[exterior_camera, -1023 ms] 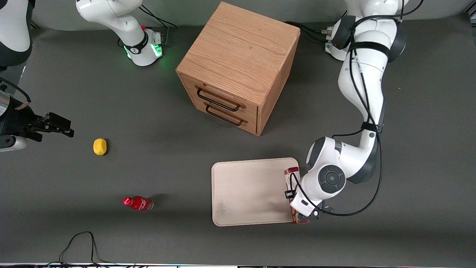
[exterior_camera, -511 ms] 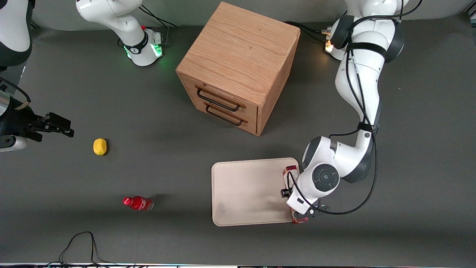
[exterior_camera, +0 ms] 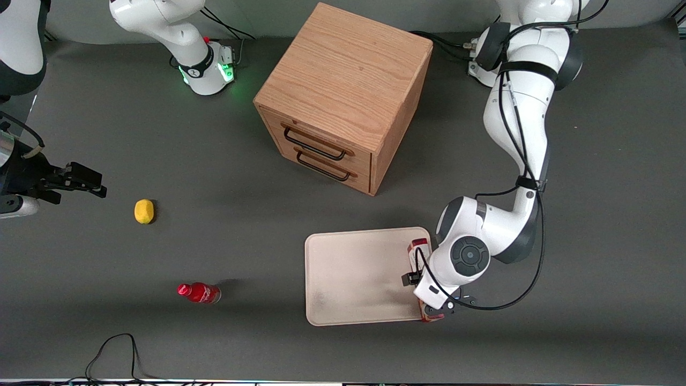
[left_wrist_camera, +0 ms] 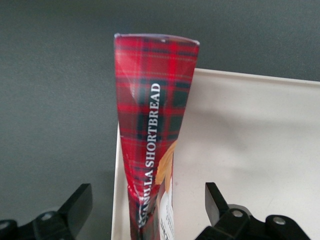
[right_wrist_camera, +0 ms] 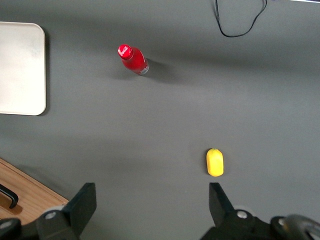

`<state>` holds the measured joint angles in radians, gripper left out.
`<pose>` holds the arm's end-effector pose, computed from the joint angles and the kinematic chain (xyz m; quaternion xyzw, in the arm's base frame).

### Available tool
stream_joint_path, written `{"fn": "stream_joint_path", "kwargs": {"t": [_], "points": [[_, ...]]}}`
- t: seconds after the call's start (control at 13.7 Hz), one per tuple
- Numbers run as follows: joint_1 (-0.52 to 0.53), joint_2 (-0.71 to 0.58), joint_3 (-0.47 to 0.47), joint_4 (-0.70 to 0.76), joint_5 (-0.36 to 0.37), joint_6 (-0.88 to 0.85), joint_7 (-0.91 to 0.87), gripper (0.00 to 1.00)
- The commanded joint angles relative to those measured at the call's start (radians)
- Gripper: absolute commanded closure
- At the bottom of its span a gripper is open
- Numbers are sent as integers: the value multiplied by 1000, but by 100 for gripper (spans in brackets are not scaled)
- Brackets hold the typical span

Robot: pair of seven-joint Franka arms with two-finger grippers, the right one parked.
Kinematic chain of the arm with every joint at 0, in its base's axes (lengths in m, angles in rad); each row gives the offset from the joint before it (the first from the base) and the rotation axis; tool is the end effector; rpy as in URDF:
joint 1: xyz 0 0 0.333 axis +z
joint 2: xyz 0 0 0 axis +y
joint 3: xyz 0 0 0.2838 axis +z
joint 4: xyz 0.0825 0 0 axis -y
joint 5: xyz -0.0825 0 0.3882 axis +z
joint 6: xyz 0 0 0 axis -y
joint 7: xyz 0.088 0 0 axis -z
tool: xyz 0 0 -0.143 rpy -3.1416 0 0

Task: Place red cookie box on tray
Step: 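Lower the cookie box onto the tray and open the left gripper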

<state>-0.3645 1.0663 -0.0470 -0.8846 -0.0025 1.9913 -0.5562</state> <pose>0.7137 -0.2976 0.1917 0.9959 0.0853 0.0083 0.0286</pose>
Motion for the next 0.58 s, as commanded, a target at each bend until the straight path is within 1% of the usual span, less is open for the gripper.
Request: {"fn": "stream_joint_path", "kwargs": {"t": [0.0, 0.22, 0.51], "points": [[-4, -52, 10, -22, 19, -28, -16, 0], [3, -119, 9, -20, 18, -123, -7, 0], [16, -247, 9, -22, 18, -331, -5, 0]]}}
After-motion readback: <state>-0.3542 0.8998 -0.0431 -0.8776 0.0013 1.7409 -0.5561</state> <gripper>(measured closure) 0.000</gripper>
